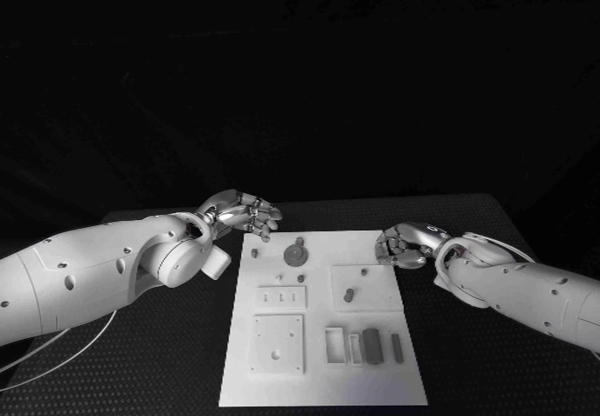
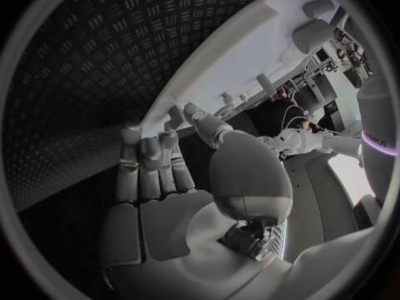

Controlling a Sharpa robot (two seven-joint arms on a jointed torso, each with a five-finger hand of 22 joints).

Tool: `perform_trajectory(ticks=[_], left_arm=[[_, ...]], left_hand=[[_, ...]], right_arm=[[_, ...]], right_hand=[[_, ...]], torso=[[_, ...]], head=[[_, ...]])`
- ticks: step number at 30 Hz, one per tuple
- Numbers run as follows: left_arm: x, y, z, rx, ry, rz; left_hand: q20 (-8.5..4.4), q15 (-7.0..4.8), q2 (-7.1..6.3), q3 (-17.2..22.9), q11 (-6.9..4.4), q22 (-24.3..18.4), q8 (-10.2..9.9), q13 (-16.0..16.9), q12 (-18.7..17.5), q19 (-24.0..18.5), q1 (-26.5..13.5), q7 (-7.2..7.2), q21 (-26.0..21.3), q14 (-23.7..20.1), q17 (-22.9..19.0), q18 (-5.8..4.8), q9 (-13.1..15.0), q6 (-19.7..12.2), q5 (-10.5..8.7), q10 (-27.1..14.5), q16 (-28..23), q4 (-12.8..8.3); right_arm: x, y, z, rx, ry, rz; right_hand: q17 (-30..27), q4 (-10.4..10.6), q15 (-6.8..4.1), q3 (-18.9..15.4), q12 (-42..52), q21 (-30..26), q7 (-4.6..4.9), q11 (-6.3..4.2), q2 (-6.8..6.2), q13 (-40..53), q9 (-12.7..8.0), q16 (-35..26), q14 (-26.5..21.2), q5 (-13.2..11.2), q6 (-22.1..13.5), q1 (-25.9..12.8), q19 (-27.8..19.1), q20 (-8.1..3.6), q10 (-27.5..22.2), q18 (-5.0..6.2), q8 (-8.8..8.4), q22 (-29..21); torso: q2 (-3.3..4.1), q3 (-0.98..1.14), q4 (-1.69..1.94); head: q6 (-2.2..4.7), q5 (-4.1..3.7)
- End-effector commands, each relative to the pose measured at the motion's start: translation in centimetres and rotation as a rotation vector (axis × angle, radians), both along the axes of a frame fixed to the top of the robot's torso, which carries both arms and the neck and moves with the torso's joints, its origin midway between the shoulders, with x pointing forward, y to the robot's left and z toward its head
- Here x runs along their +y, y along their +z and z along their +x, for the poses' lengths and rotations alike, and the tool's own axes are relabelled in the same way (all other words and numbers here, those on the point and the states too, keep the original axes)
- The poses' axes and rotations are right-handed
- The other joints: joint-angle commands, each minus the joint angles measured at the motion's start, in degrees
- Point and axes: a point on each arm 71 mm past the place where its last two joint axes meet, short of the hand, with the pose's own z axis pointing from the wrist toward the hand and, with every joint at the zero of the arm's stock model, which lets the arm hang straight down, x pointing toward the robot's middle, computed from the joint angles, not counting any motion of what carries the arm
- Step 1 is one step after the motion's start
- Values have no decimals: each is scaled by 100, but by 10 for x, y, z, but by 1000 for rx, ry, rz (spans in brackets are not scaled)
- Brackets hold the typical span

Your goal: Assemble the parts on the task board

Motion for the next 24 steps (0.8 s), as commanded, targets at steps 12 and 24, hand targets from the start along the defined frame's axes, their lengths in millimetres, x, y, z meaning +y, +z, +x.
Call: perform_trajectory(ticks=[12,24], left_arm=[[-2,0,-1,2,-22,-4],[-2,0,-2,4,-24,-4]], left_hand=[[13,6,-10,2,16,8,-26,13,-36,18,-36,3,-38,35,10,101,-7,-39,-2,-44,-40,35],[12,6,-1,7,15,10,-25,17,-38,20,-34,2,-41,37,14,102,-6,-33,-2,-43,-43,39]], right_arm=[[3,-3,0,-2,8,-7],[3,-3,1,-17,-6,-9]], right_hand=[[-7,33,-41,-14,24,24,95,-14,87,-15,19,23,27,34,168,-21,33,-14,43,71,38,111],[-19,7,-165,9,35,69,-67,-163,380,-55,183,42,102,35,548,-35,79,-58,154,71,257,111]], torso=[[-3,1,-8],[4,1,4]], head=[[-32,18],[-60,23]])
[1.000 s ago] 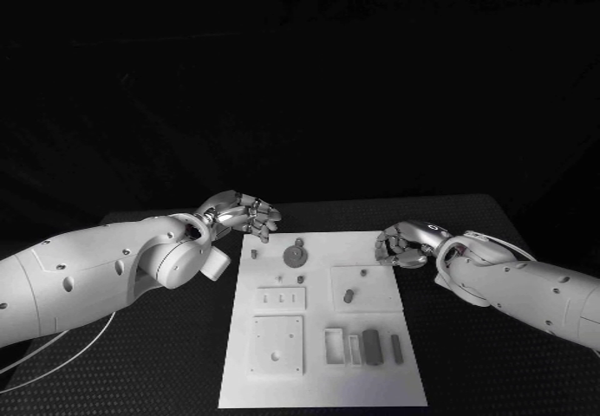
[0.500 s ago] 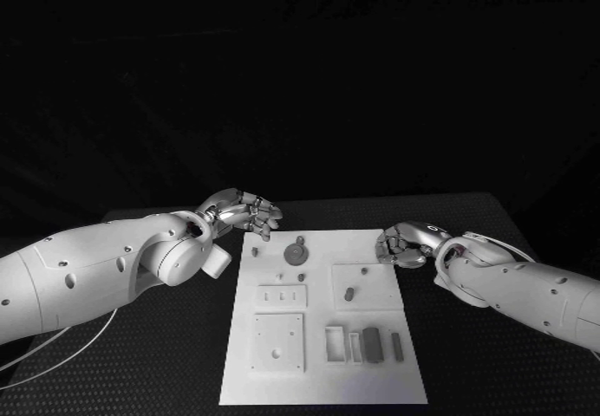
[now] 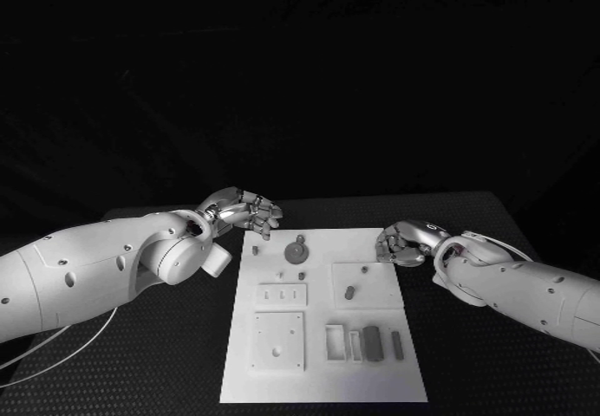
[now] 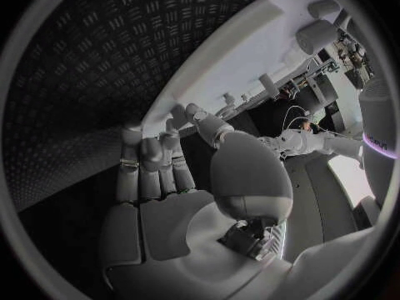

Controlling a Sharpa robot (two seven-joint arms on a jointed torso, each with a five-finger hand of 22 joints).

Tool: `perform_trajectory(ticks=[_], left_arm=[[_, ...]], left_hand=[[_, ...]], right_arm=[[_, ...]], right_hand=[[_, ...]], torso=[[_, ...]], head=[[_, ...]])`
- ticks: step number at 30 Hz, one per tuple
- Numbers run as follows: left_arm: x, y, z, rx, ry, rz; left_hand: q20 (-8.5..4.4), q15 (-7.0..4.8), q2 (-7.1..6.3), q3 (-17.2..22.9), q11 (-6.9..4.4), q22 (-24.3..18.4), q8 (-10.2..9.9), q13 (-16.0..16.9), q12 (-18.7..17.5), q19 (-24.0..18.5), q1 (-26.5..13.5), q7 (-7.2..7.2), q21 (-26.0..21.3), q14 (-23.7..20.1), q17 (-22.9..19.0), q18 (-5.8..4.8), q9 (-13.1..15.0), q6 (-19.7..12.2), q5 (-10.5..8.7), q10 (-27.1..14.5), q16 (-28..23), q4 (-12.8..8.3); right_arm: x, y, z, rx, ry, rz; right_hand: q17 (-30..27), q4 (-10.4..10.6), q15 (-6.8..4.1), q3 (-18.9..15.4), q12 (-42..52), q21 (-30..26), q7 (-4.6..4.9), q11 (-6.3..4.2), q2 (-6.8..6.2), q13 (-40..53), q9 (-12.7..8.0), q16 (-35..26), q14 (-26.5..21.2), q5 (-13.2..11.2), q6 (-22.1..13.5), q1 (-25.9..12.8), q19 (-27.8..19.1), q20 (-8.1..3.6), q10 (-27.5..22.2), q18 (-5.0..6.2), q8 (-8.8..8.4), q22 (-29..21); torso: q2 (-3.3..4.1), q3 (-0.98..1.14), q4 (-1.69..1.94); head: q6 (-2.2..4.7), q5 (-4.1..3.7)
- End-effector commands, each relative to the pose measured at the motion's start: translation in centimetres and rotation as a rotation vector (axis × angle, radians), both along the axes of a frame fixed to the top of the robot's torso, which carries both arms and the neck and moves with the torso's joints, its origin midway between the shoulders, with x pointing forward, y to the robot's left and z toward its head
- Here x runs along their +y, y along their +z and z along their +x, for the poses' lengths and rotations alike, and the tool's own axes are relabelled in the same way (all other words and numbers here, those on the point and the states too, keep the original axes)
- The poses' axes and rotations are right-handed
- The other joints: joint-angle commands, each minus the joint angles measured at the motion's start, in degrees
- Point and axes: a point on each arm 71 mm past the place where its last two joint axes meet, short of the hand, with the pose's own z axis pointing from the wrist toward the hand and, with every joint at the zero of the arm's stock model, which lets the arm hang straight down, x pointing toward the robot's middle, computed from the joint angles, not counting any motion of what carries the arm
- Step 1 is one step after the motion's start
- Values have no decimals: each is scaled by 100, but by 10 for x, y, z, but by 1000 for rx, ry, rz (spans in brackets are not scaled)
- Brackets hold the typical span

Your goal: Assemble the parts on the task board

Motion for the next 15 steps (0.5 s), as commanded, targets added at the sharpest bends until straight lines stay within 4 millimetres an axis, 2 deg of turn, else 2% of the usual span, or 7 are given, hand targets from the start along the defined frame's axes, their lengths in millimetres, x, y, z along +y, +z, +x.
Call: perform_trajectory(ticks=[1,7,15], left_arm=[[-2,1,-1,0,-20,-4],[-2,1,-1,1,-22,-5],[-4,1,-2,-6,-29,15]], left_hand=[[12,5,-1,7,-6,7,-25,8,-38,20,-33,1,-19,37,9,61,-6,-32,-2,-22,-21,39],[11,4,12,14,-8,11,-17,15,-39,22,-24,-6,-22,40,14,62,-2,-10,-2,-18,-24,40],[13,6,78,19,-11,32,50,41,-53,24,-32,-75,-36,45,40,58,21,157,-2,-11,-40,63]], right_arm=[[1,-1,0,-7,1,-12],[3,0,-1,-22,0,-17],[6,5,-2,-76,-16,18]], right_hand=[[-11,9,-57,11,37,27,91,-42,96,-10,62,23,20,35,230,0,13,-27,31,71,59,111],[-4,-90,-128,19,58,81,-6,-132,272,-22,177,63,97,35,418,28,65,-57,139,71,171,115],[-4,-202,-180,28,56,117,-63,-189,351,-38,282,80,162,37,505,70,124,-88,227,71,238,108]], torso=[[3,3,-1],[-1,1,-10],[-6,7,-19]], head=[[-17,10],[-27,18],[-14,23]])
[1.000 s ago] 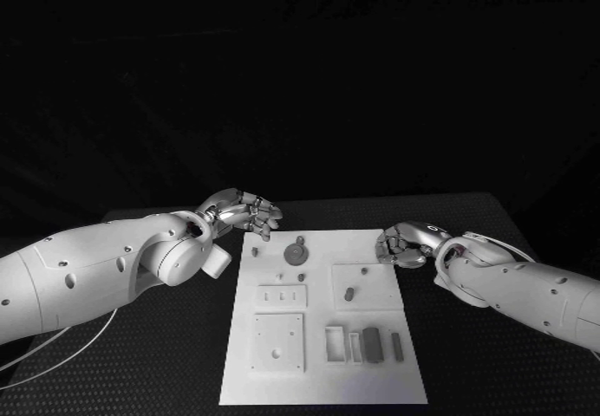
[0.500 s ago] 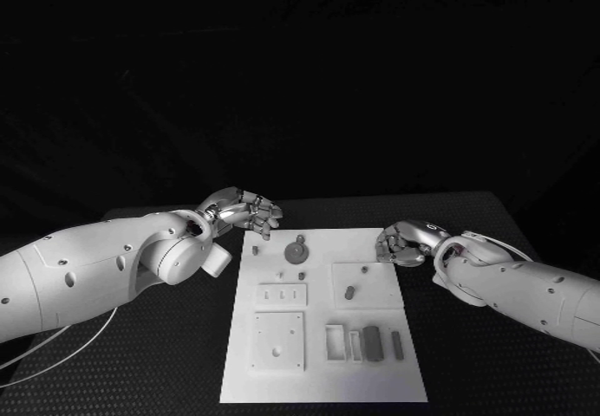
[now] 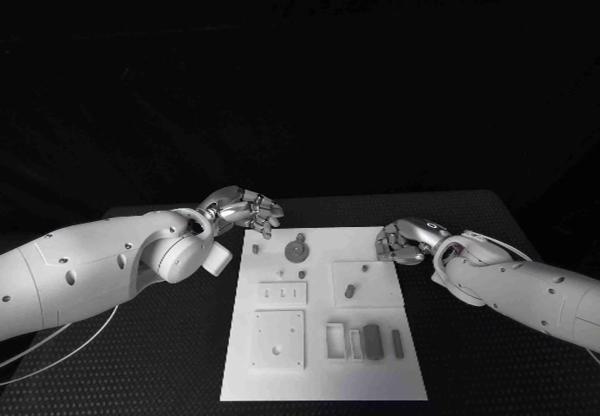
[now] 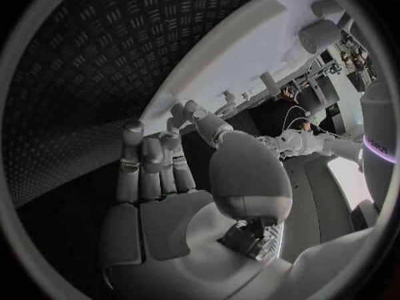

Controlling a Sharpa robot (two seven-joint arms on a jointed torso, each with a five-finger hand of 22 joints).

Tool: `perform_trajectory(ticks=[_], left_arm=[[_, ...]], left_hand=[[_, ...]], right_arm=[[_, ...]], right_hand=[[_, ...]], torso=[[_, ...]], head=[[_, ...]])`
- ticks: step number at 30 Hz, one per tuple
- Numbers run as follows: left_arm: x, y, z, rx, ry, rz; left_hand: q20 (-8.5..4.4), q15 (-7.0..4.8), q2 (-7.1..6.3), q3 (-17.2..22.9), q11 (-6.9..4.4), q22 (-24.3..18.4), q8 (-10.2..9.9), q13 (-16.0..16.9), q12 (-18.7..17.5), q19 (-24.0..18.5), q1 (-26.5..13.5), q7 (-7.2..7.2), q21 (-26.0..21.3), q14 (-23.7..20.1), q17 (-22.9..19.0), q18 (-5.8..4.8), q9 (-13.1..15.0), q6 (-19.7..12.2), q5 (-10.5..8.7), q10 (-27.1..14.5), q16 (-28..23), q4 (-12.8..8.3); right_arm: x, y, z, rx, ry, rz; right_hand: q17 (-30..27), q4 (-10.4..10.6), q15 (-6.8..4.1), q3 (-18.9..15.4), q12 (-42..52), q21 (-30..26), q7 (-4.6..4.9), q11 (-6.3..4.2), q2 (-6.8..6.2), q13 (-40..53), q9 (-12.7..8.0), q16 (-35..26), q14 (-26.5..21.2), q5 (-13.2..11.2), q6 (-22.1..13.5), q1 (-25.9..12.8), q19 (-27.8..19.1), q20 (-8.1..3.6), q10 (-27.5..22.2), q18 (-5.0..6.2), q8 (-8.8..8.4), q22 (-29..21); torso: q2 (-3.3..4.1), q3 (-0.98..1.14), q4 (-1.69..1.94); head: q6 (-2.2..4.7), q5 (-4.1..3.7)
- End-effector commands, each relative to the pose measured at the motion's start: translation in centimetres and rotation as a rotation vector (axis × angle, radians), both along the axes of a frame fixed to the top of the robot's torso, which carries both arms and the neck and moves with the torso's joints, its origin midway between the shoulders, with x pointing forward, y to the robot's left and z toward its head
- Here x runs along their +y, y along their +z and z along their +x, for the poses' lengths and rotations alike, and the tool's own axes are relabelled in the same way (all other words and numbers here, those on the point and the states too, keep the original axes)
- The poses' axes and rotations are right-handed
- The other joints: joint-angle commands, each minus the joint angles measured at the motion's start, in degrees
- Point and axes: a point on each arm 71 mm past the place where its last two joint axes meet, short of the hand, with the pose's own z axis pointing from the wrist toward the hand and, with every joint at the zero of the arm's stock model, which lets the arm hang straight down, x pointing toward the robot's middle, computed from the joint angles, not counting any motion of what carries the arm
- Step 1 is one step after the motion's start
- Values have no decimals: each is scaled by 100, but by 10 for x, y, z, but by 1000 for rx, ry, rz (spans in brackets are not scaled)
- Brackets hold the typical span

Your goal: Assemble the parts on the task board

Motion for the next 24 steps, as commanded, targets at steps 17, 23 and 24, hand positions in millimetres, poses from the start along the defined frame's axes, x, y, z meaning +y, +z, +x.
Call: perform_trajectory(ticks=[17,23,24], left_arm=[[-34,-16,11,174,91,141],[-55,-18,14,187,102,163],[-58,-18,14,187,103,166]], left_hand=[[7,5,-48,-512,-22,64,-315,61,-120,-10,-768,60,-122,32,79,75,-346,-116,-1,14,-127,232],[18,14,6,-545,-17,67,-306,62,-157,-23,-846,49,-156,19,88,80,-398,-31,-1,7,-159,236],[19,16,14,-548,-16,67,-304,63,-162,-23,-855,55,-159,17,90,81,-405,-18,-1,6,-162,237]], right_arm=[[79,55,-8,-86,65,38],[113,59,-15,-82,105,35],[119,60,-17,-81,113,35]], right_hand=[[-3,-64,-53,20,19,40,65,0,113,-17,314,17,44,13,350,113,62,-34,75,48,154,99],[-5,-61,-57,13,20,44,62,-3,111,-18,328,17,59,12,354,116,76,-42,90,48,159,97],[-5,-61,-57,13,20,44,61,-4,112,-19,330,17,61,12,354,118,79,-43,93,48,160,96]], torso=[[-142,-26,-52],[-213,-54,-82],[-225,-59,-85]], head=[[129,103],[145,168],[138,186]])
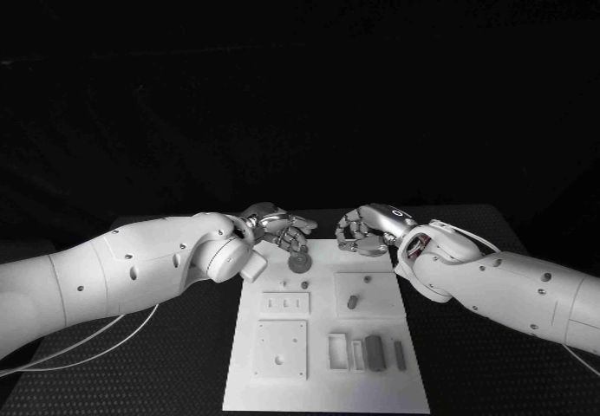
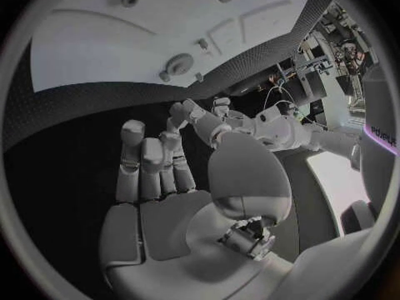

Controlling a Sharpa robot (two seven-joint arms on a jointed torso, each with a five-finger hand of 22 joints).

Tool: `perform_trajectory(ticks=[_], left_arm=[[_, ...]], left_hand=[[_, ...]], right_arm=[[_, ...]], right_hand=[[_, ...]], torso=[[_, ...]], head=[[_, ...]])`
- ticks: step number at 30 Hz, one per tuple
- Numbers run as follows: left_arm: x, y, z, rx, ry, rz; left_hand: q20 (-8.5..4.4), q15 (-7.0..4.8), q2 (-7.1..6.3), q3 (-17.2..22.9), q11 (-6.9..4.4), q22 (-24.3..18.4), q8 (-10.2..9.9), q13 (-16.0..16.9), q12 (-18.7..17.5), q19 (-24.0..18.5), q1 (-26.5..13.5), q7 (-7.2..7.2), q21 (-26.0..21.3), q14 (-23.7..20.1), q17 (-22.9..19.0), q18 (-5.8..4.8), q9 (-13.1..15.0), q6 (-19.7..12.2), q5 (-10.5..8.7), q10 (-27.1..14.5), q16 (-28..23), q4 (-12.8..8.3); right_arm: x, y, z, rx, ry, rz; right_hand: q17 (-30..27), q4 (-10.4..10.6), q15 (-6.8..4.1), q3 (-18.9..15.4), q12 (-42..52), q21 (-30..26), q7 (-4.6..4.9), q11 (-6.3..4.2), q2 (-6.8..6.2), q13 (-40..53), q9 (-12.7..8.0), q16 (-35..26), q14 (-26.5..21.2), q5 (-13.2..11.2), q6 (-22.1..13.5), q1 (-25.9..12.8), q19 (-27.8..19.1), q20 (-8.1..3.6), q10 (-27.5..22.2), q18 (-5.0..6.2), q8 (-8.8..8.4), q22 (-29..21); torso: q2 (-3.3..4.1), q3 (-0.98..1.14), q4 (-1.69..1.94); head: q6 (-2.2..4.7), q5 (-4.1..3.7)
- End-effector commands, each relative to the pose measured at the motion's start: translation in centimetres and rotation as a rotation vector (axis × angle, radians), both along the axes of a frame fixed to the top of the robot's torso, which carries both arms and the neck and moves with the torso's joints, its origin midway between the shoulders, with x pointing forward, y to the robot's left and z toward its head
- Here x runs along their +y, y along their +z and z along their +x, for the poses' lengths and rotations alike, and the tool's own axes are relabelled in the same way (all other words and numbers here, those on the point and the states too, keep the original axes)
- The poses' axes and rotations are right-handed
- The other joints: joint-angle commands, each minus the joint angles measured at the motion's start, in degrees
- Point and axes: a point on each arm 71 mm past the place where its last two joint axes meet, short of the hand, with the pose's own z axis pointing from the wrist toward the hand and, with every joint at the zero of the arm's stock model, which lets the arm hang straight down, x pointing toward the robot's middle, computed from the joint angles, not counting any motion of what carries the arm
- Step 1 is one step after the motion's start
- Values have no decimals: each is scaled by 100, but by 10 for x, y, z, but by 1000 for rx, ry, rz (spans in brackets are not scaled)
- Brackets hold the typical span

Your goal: Assemble the parts on the task board

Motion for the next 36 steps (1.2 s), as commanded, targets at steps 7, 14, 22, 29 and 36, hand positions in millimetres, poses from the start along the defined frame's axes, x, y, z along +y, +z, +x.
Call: perform_trajectory(ticks=[7,14,22,29,36], left_arm=[[-15,-11,-2,69,10,74],[-20,-15,-5,82,-15,92],[-22,-16,-8,85,-40,108],[-23,-15,-9,66,-36,114],[-16,-15,-7,60,-8,134]], left_hand=[[14,31,30,-71,33,9,6,3,-61,-62,-149,21,-73,-48,18,110,-61,114,-1,-50,-56,20],[15,30,39,-93,28,16,9,12,-69,-59,-214,9,-85,-43,30,117,-92,152,-1,-41,-63,42],[-5,1,66,-99,-12,54,61,47,-47,10,-224,-50,-67,24,74,135,-126,300,-1,45,-37,10],[-96,-122,157,-92,-155,184,235,166,100,236,-125,-219,65,270,229,158,-111,679,-1,350,136,-114],[-152,-173,123,-145,-199,295,250,253,177,291,-146,-253,131,312,358,135,-137,758,-3,411,253,-186]], right_arm=[[31,1,-10,5,14,-45],[42,3,-14,1,34,-43],[46,3,-15,-1,40,-44],[49,1,-15,5,44,-73],[45,1,-14,-1,32,-79]], right_hand=[[-8,-25,-38,5,18,32,72,-1,12,-9,547,13,38,18,337,28,58,-20,57,108,162,94],[-10,-24,-41,1,17,32,71,-2,8,-10,556,11,46,18,339,30,65,-25,63,108,164,93],[-11,-24,-44,0,15,33,70,-4,7,-11,562,10,53,18,339,33,71,-29,68,108,164,92],[-12,-24,-45,-2,14,34,69,-5,2,-11,568,9,58,18,339,34,75,-32,71,108,165,91],[-13,-24,-47,-3,13,34,67,-6,-2,-12,575,8,63,18,343,37,79,-35,76,108,168,90]], torso=[[-116,-39,-31],[-146,-53,-38],[-133,-49,-37],[-129,-48,-41],[-129,-52,-33]], head=[[-23,104],[-45,117],[-44,100],[-53,91],[-49,77]])
